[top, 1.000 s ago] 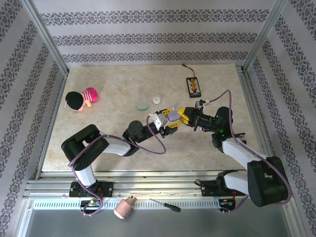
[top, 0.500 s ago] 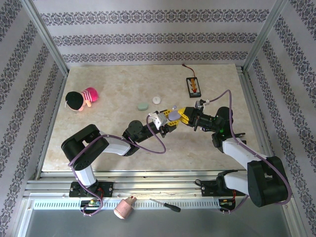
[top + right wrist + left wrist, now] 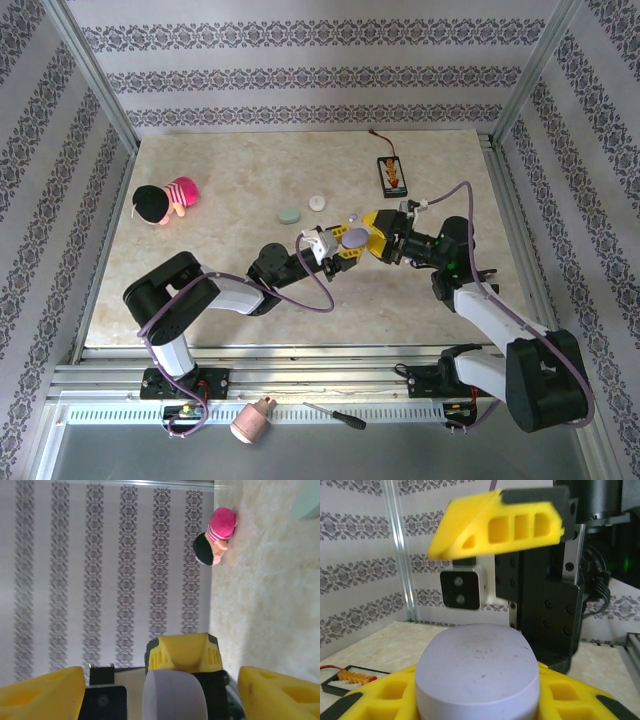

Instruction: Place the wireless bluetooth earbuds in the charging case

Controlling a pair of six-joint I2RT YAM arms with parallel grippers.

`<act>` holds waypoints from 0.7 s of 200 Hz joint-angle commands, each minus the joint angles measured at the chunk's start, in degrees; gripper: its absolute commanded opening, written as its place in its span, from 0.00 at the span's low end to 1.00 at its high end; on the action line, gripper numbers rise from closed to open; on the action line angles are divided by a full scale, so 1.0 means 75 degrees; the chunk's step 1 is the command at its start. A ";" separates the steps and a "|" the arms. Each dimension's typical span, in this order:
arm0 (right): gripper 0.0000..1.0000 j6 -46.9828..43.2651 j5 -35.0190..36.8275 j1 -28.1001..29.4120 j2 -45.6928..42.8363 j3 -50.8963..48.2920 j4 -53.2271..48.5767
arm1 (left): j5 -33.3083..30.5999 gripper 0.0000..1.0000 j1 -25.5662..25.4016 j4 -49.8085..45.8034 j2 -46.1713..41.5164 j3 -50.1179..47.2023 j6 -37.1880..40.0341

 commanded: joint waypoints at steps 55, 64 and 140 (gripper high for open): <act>0.91 -0.6015 -0.0082 0.0429 -0.0487 0.1010 -0.2824 | 0.2681 0.30 0.1230 0.0372 -0.1187 -0.1038 -0.1177; 0.93 -0.6968 0.0239 0.0684 -0.0701 0.1230 -0.3568 | 0.3010 0.30 0.1324 0.0366 -0.1274 -0.1062 -0.1331; 0.97 -1.0435 0.1868 0.2185 -0.1440 0.1694 -0.5256 | 0.3864 0.29 0.1537 -0.0114 -0.1759 -0.1117 -0.1570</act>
